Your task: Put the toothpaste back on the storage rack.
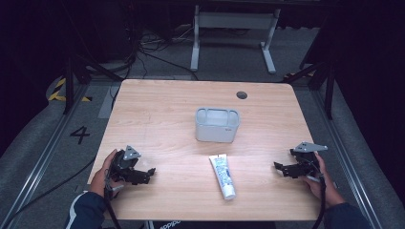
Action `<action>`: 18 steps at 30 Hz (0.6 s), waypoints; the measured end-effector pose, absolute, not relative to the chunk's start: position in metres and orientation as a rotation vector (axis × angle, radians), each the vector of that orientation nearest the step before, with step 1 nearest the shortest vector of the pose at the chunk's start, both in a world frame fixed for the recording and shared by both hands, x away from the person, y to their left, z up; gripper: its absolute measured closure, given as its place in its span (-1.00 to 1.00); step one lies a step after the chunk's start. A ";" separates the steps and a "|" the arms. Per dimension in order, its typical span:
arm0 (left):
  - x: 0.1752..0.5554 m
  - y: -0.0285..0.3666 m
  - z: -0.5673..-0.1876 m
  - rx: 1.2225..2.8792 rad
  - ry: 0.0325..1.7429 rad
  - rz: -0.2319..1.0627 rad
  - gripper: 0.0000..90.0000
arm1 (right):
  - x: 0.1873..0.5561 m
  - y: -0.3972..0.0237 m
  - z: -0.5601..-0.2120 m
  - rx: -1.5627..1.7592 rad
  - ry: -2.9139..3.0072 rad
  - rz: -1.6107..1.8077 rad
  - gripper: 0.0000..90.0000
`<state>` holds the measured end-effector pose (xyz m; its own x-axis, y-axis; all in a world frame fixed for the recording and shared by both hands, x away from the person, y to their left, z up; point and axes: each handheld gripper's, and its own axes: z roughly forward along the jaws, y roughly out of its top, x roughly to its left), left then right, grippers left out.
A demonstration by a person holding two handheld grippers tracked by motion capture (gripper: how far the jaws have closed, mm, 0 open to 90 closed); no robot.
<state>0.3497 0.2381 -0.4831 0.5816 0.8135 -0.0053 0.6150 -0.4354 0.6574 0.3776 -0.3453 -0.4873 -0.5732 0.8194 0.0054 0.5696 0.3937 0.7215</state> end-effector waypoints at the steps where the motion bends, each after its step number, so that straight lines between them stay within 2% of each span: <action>1: 0.351 0.234 -0.483 2.197 1.120 0.415 -0.99 | 0.377 -0.345 -0.487 1.208 2.300 0.987 -0.86; 10: 0.355 0.227 -0.483 2.196 1.127 0.411 -1.00 | 0.367 -0.344 -0.487 1.253 2.252 0.975 -0.75; 13: 0.359 0.222 -0.483 2.208 1.104 0.404 -0.99 | 0.360 -0.345 -0.486 1.256 2.243 0.974 -0.65; 18: 0.363 0.220 -0.483 2.222 1.072 0.394 -0.99 | 0.354 -0.345 -0.482 1.244 2.264 0.992 -0.64</action>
<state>0.3632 0.2203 -0.4832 0.6237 0.7817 -0.0049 0.5926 -0.4687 0.6551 0.3539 -0.3451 -0.4823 -0.5404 0.8413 0.0119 0.5790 0.3615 0.7308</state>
